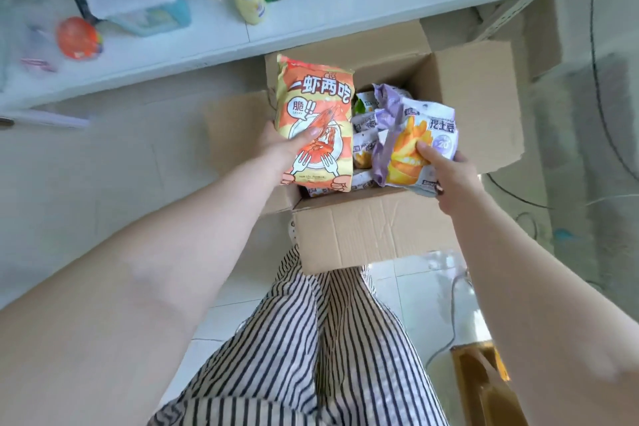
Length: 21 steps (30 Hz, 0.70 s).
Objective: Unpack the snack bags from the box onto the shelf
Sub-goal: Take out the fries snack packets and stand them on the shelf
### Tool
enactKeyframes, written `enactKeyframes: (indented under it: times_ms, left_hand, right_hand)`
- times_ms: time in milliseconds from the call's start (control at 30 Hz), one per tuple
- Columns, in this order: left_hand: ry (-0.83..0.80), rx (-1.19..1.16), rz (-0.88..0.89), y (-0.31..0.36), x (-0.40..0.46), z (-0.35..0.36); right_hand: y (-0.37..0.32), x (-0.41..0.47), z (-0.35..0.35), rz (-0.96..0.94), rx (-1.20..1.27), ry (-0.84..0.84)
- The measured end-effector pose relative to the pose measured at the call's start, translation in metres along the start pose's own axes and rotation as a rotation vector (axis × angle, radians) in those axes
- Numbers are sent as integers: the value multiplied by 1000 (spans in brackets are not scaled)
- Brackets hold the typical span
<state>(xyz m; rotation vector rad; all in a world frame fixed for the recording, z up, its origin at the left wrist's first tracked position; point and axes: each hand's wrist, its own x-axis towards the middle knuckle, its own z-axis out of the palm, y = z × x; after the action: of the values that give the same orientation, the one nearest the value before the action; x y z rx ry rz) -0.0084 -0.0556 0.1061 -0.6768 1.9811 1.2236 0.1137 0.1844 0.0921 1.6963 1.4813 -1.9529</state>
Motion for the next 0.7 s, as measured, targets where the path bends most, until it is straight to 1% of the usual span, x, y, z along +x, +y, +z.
enactKeyframes:
  times_ms: [133,233,333,433,567,700]
  left_hand:
    - [-4,-87,47,24,-72,-48]
    - [57,-158,108,22,-113,-85]
    - [134,-232,134,-1,-151,-119]
    - [188,-299,133,-28,-184,-149]
    - [259,-395,94,-58,-215,-193]
    - [294,-463,85,-80,-230,-235]
  right_hand:
    - [-20,-81,-4,-53,-24,-57]
    - [-23,-127,1,-107,-101,-120]
    - [-12,-163,8,-145,-199,-209]
    - [2,-199,16,-131,-271,-281]
    - [18,-236,32,-128,-357,-309]
    - [26,-263,62,-149,-416,-324]
